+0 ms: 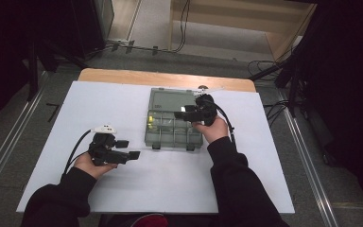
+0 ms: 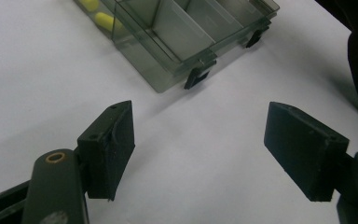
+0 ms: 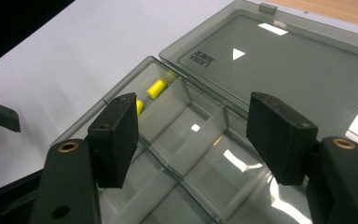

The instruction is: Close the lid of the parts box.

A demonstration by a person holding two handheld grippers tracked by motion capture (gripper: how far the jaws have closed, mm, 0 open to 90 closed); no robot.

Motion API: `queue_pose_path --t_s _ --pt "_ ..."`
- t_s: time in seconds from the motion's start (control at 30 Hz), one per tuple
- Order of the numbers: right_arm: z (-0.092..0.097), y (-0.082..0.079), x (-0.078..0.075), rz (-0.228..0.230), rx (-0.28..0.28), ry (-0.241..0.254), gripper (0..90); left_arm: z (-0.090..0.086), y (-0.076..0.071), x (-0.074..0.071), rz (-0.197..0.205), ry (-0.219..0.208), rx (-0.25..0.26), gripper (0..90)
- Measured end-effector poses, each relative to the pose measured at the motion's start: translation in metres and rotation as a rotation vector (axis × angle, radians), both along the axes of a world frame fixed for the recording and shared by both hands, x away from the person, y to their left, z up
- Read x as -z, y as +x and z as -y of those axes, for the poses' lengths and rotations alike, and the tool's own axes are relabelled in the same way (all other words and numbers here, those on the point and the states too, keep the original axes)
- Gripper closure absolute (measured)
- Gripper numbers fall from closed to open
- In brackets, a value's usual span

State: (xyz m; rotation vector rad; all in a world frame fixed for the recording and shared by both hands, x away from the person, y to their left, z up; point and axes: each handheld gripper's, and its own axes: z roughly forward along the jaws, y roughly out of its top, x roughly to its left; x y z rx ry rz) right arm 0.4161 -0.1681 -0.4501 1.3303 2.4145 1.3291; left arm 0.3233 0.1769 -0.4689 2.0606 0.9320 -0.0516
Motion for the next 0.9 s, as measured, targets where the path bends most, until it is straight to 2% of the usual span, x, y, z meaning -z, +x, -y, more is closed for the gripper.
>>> queue_pose_path --t_s 0.07,0.23,0.33,0.5,0.73,0.9 --pt "0.004 -0.001 0.001 0.002 0.009 -0.006 32.7 0.002 0.004 -0.001 -0.001 -0.004 -0.007 24.4" --pt "0.013 -0.002 0.004 -0.012 0.034 -0.004 32.8 0.010 0.015 -0.002 0.002 0.019 -0.045 24.9" --pt "0.018 -0.003 0.005 -0.010 0.050 -0.003 32.8 0.015 0.020 -0.003 0.019 0.032 -0.063 25.5" --pt "0.024 -0.003 0.005 -0.009 0.069 -0.001 32.7 0.019 0.028 -0.005 0.003 -0.005 -0.089 25.5" --pt "0.028 -0.003 0.005 -0.005 0.088 -0.012 32.8 0.033 0.045 -0.009 0.025 0.013 -0.125 25.4" --pt "0.031 -0.003 0.005 -0.001 0.102 -0.025 32.7 0.042 0.061 -0.011 0.055 0.016 -0.148 25.5"
